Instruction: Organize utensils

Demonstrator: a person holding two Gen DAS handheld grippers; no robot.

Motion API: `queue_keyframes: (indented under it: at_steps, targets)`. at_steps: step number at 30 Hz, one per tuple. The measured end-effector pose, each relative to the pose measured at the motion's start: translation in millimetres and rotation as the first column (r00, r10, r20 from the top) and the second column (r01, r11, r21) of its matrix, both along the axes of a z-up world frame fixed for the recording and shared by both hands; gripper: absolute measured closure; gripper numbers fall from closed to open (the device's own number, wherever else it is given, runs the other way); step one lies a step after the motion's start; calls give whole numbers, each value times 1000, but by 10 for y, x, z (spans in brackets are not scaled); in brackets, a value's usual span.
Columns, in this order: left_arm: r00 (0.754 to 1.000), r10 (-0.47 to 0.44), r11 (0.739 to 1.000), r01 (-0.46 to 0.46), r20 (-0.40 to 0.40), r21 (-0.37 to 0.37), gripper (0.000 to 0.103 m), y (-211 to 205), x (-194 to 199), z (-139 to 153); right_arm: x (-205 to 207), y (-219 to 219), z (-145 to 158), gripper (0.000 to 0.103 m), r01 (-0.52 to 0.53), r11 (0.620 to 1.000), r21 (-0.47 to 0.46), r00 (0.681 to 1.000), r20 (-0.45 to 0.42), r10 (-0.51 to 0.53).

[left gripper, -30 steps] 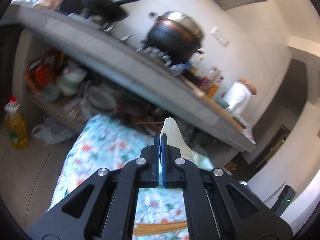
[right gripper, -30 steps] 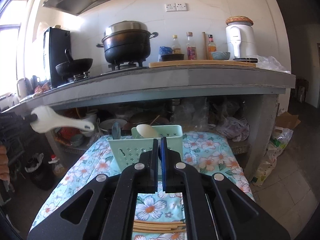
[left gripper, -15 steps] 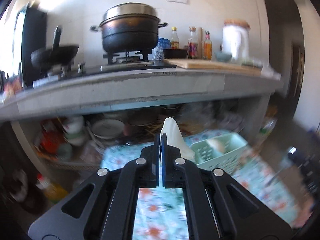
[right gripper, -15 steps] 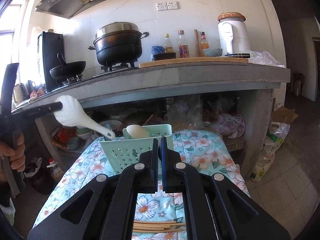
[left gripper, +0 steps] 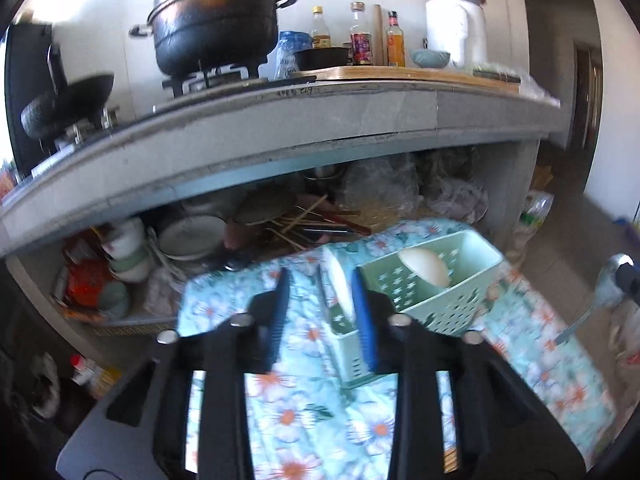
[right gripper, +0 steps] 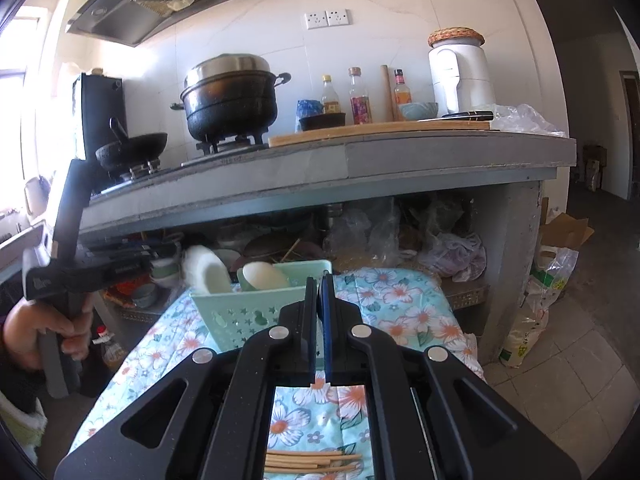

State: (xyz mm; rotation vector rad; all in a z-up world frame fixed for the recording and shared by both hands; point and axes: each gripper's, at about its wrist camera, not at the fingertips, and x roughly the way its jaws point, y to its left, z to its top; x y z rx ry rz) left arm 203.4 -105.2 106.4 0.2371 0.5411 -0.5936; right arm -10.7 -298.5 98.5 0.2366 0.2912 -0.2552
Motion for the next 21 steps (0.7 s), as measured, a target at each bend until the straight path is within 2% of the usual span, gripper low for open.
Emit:
queue_keyframes:
  at_steps: [4, 11, 16, 21]
  targets:
    - [998, 8, 998, -12, -58, -68, 63, 45, 51, -90, 23, -132, 150, 100, -47, 998, 32, 998, 39, 46]
    - [996, 17, 980, -34, -91, -196, 51, 191, 34, -184, 223, -355, 607, 100, -171, 983, 70, 978, 137, 160]
    - [996, 27, 970, -45, -80, -239, 46, 239, 48, -161, 490, -453, 924, 100, -258, 961, 103, 952, 197, 234]
    - [995, 45, 961, -68, -90, -267, 44, 279, 87, -178, 832, -553, 1010, 100, -319, 932, 174, 934, 224, 278]
